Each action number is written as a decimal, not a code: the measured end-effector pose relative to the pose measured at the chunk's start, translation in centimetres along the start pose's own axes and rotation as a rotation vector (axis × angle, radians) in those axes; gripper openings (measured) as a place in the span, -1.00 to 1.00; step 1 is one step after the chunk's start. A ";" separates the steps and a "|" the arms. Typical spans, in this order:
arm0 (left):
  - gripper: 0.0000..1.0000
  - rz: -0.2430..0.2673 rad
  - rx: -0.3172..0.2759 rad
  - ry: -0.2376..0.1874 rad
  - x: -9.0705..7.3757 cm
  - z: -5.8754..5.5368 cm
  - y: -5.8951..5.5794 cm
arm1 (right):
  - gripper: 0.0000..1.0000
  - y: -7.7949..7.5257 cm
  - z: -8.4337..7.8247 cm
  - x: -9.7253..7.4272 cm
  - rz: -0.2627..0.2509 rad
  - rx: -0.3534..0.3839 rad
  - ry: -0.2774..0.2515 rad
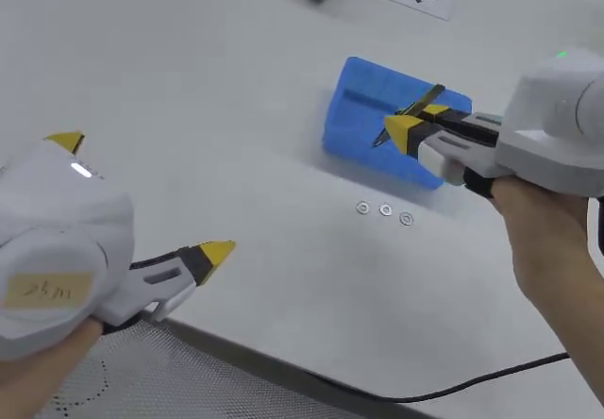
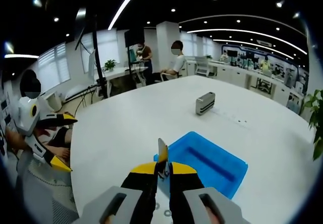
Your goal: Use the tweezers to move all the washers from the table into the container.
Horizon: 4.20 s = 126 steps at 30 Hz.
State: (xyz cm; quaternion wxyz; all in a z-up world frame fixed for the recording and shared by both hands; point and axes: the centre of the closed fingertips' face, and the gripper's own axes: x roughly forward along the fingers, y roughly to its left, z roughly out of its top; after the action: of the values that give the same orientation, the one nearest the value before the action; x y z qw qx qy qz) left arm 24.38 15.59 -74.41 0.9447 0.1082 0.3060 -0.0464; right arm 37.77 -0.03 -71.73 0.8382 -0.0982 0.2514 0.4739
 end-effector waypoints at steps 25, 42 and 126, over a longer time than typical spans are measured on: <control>0.98 -0.012 0.012 0.009 -0.1 -0.1 -0.3 | -0.91 0.8 -6.0 1.1 0.011 0.000 0.129; 0.98 -0.013 0.017 0.014 -0.1 -0.4 -0.3 | -0.91 1.0 -6.5 0.9 0.003 0.000 0.133; 0.98 -0.015 0.039 0.048 0.3 -1.1 -0.2 | -0.90 1.7 -5.6 2.1 0.012 -0.007 0.126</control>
State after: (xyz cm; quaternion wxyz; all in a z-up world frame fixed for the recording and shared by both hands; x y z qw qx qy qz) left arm 23.96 15.61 -75.45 0.9344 0.1251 0.3286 -0.0570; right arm 35.37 0.16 -77.50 0.8175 -0.1292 0.3023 0.4728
